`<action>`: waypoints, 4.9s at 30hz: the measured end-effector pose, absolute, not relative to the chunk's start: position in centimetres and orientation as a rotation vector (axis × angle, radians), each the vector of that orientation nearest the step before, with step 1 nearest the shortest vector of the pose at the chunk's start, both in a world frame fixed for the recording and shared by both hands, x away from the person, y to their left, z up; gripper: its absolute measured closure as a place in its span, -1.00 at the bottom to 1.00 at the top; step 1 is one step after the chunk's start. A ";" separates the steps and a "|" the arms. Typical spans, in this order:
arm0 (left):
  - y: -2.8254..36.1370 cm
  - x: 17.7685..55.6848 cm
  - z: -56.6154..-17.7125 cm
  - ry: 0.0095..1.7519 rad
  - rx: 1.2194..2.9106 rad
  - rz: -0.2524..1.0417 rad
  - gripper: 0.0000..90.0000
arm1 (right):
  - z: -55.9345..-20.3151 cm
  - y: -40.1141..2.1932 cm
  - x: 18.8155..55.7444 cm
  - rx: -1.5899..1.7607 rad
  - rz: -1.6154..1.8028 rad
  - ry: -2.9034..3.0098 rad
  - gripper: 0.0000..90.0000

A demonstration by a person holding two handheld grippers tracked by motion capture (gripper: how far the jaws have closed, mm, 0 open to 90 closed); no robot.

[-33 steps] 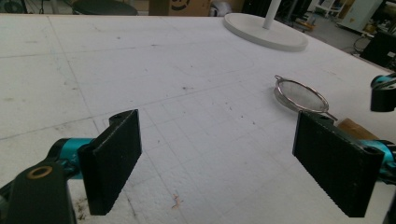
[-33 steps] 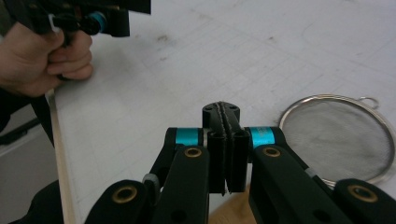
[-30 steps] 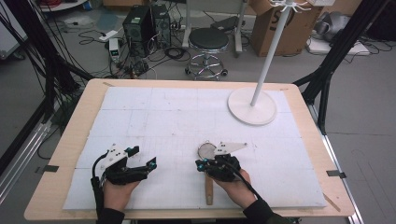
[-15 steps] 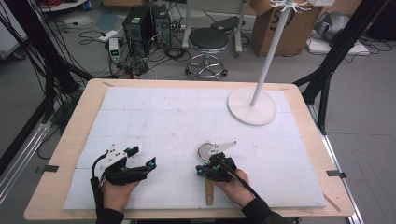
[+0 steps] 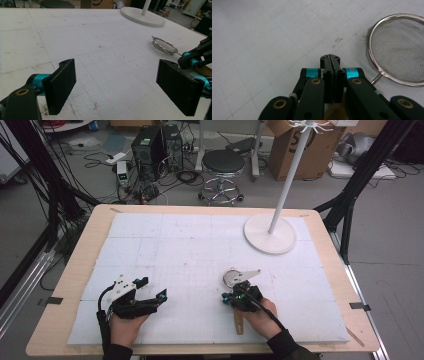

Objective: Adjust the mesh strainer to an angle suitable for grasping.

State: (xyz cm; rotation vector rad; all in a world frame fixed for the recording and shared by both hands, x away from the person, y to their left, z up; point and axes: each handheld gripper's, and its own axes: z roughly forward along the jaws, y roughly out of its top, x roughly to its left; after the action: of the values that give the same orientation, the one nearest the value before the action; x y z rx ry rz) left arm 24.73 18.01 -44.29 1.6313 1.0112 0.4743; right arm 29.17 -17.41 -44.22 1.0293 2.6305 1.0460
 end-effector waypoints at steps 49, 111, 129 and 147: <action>17.7 24.8 -44.4 1.007 1.651 0.481 -0.62 | -43.2 -23.6 28.5 1.087 0.834 2.508 0.99; 17.5 24.9 -44.3 1.004 1.649 0.473 -0.59 | -43.7 -21.9 25.2 1.022 0.987 2.654 0.99; 17.7 24.9 -44.2 1.008 1.641 0.471 -0.59 | -43.7 -16.7 30.2 1.023 0.949 2.627 0.99; 17.8 25.0 -44.3 1.001 1.637 0.457 -0.58 | -42.1 -19.8 38.1 1.251 0.880 2.538 0.99</action>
State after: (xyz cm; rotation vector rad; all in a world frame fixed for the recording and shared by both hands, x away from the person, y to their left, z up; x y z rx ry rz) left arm 25.00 17.83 -44.28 1.6366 1.0010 0.4567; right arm 38.07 -19.80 -42.06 1.2507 2.5376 0.8804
